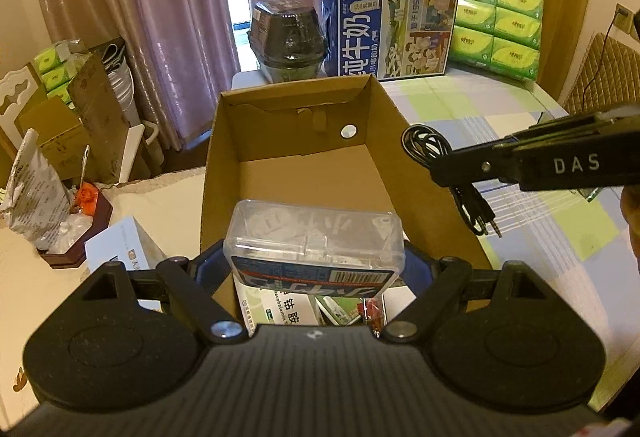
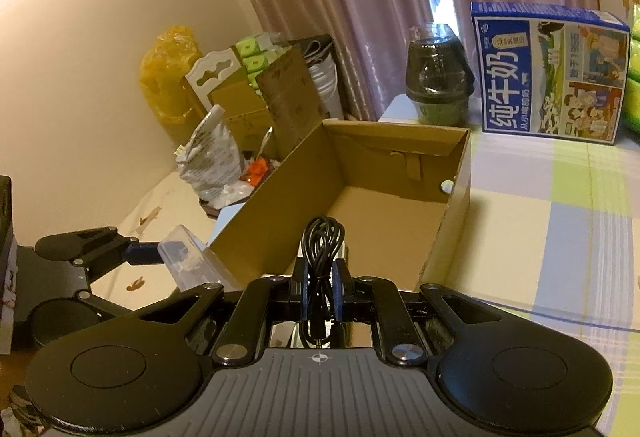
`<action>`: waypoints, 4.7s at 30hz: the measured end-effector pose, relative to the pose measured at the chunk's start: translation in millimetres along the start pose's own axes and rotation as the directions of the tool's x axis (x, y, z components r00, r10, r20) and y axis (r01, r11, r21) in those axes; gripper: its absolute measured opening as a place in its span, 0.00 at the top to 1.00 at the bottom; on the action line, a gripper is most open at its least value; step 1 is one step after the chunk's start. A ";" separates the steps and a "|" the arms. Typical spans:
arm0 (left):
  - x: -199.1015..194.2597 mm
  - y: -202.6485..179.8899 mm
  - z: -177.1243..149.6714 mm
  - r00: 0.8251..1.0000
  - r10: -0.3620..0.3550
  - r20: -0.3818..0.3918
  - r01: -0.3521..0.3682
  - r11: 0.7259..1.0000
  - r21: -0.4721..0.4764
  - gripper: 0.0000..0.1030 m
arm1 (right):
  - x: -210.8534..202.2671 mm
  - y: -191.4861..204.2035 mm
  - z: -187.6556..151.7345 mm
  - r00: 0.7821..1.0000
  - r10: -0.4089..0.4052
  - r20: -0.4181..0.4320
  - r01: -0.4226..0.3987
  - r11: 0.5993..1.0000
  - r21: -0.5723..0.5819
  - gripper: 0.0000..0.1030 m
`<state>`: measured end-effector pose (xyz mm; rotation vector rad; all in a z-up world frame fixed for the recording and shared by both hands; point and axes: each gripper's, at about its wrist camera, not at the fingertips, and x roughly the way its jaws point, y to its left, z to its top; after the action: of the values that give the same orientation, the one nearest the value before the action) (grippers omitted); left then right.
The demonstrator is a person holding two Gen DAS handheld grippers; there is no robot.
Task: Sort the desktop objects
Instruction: 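Open left gripper to drop the clear box into the cardboard box, then open right gripper to drop the black cable into the cardboard box, then move both grippers back toward the foil packet and spoon on the table, then grasp the silver foil packet with right gripper while left gripper grasps the white spoon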
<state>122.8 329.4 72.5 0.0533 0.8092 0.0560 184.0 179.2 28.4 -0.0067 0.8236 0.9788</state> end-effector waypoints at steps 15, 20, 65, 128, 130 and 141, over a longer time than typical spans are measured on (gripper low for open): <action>12.7 10.0 -7.4 1.000 0.026 -0.014 -0.026 1.000 0.006 0.12 | 16.4 -5.9 -3.4 1.000 0.005 -0.027 -0.004 1.000 0.020 0.92; 10.1 14.4 -11.8 1.000 0.028 -0.013 -0.028 1.000 -0.004 0.12 | 18.8 -4.8 -3.4 0.998 0.056 0.016 -0.056 0.998 0.038 0.83; -77.4 -91.0 -35.3 0.997 -0.022 0.076 0.025 0.998 -0.050 0.01 | -197.1 -61.4 -110.0 0.955 -0.247 0.164 0.222 0.963 0.154 0.02; 24.2 -285.4 -5.9 0.983 -0.181 0.021 0.181 0.983 -0.031 0.01 | -251.5 -223.5 -131.5 0.873 -0.485 0.052 0.482 0.874 0.061 0.02; 37.3 -286.3 -1.0 0.986 -0.165 0.029 0.166 0.986 -0.036 0.01 | -235.0 -235.8 -123.4 0.878 -0.477 0.032 0.477 0.879 0.019 0.02; 123.1 -291.1 25.1 0.987 -0.159 -0.008 0.159 0.986 -0.049 0.01 | -151.1 -310.5 -91.0 0.874 -0.483 -0.056 0.477 0.874 -0.096 0.02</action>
<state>234.4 47.1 -19.2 -0.0577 0.8211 -0.0750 313.0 -144.6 -49.6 -0.3089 0.8024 0.5383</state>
